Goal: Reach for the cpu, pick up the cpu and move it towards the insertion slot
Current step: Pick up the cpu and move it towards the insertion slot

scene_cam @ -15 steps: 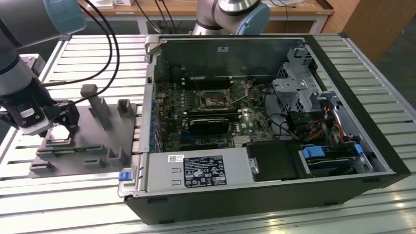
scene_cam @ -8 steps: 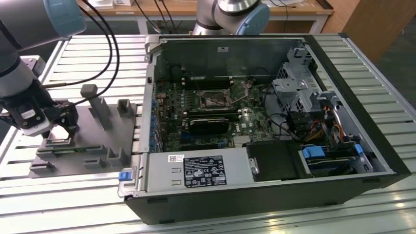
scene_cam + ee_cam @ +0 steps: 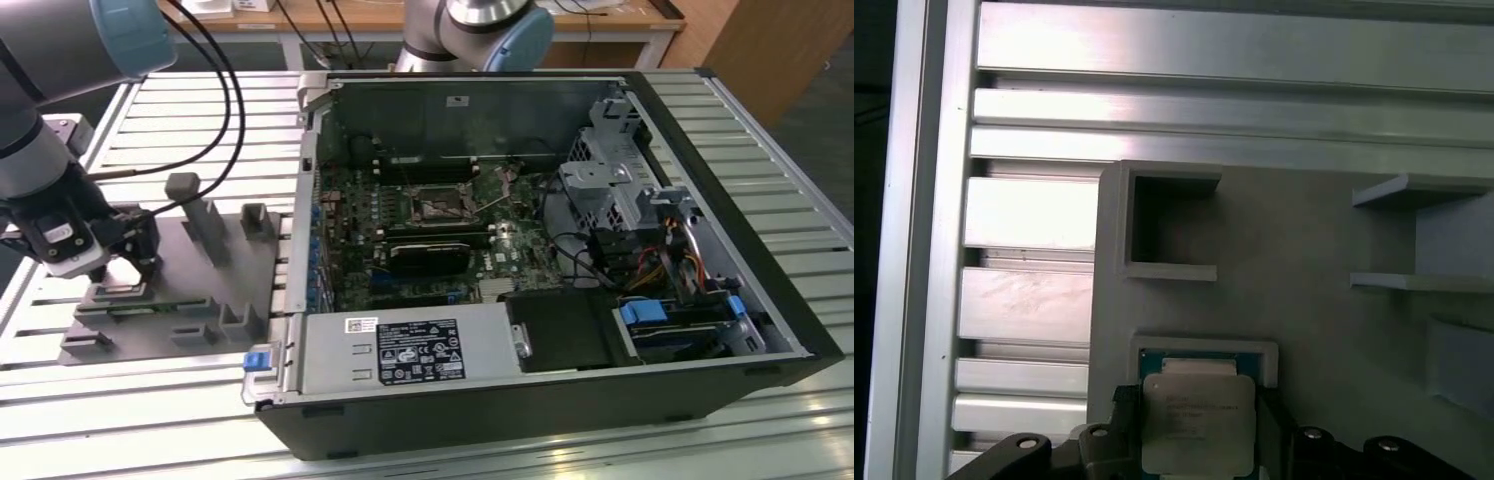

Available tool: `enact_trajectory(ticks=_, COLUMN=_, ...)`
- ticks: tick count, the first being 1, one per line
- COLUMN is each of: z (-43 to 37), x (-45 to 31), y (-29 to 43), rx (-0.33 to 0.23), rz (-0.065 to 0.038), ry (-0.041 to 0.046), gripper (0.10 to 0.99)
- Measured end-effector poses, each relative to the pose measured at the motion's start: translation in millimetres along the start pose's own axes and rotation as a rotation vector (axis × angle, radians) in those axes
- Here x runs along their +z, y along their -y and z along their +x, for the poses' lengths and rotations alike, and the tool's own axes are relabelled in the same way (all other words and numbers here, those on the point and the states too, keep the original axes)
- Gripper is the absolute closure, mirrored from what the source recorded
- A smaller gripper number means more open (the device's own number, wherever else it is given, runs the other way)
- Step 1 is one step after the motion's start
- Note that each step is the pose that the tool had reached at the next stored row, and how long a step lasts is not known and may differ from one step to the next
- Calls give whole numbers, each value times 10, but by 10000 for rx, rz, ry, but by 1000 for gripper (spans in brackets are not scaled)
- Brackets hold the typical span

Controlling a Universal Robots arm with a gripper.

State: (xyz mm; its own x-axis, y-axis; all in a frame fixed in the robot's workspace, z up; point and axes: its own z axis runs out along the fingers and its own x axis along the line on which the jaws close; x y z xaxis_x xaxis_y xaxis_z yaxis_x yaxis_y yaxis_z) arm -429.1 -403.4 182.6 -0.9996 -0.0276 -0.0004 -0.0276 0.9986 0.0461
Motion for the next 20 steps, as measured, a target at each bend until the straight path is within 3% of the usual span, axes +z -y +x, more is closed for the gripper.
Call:
enact_trajectory(ticks=1, z=0, x=0, y=-1, rx=-1, rz=1, ry=-2, gripper=463)
enact_trajectory(ticks=2, z=0, x=0, y=-1, rx=-2, rz=1, ry=-2, gripper=533)
enact_trajectory(ticks=8, z=0, x=-10, y=-4, rx=0, rz=1, ry=-2, gripper=541)
enact_trajectory(ticks=20, z=0, x=-132, y=-10, rx=0, rz=0, ry=0, gripper=541)
